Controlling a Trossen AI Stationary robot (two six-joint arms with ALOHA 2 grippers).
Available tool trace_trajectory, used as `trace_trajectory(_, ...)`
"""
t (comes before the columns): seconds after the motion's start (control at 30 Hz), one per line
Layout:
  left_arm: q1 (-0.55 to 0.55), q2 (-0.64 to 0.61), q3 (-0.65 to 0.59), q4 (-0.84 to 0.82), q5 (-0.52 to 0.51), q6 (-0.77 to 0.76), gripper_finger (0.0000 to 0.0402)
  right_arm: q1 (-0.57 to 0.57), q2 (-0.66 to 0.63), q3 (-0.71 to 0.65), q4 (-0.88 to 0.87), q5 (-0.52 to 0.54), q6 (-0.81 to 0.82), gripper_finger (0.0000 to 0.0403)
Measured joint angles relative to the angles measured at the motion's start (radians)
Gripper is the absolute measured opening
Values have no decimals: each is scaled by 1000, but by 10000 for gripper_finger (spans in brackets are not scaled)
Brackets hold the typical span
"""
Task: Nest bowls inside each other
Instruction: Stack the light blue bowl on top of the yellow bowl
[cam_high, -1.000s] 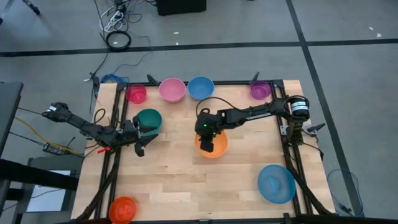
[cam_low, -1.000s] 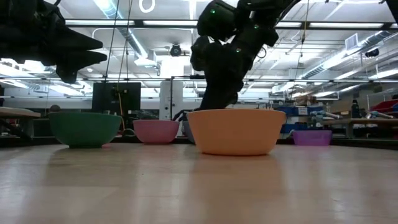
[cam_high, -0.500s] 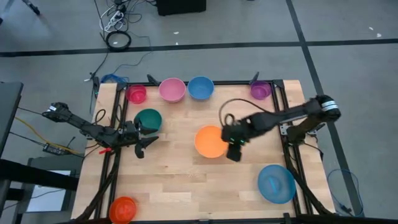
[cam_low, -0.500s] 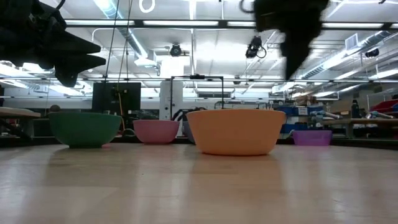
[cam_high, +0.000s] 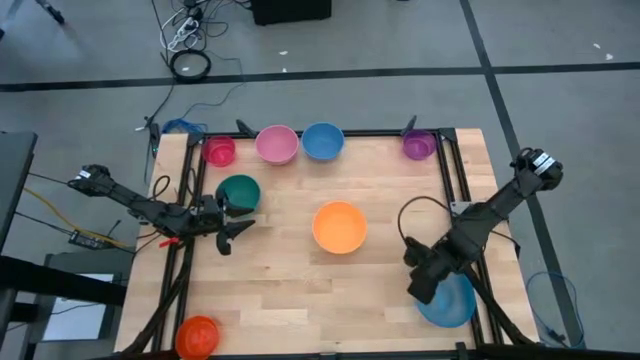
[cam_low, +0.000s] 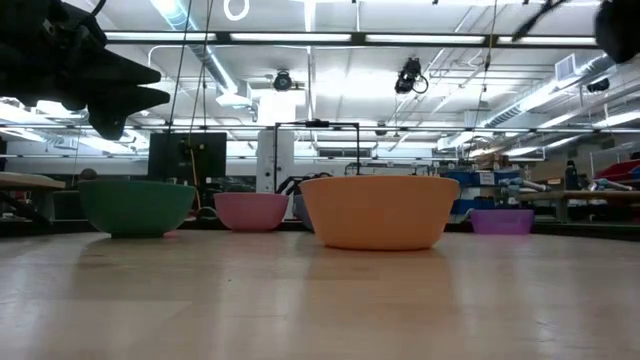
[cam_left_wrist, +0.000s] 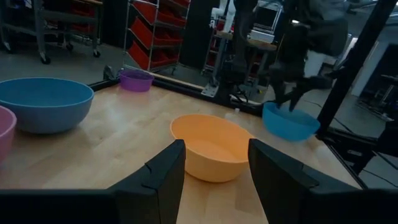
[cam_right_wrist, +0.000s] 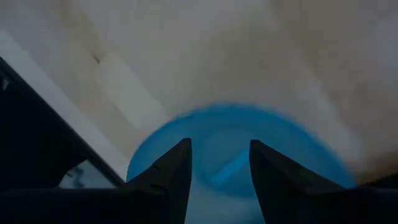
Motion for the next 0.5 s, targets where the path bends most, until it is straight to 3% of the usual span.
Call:
trace_trajectory(0.13,0,0,0,18,1,7,184,44,0,-54,132,-33,87,150)
trace_trajectory(0.3,0,0,0,19,-2,8,184,59,0,-92,244,10,128,150)
trace_trajectory(0.5,0,0,0,23,-3,12,184,60,1,-100,271,9,166,150)
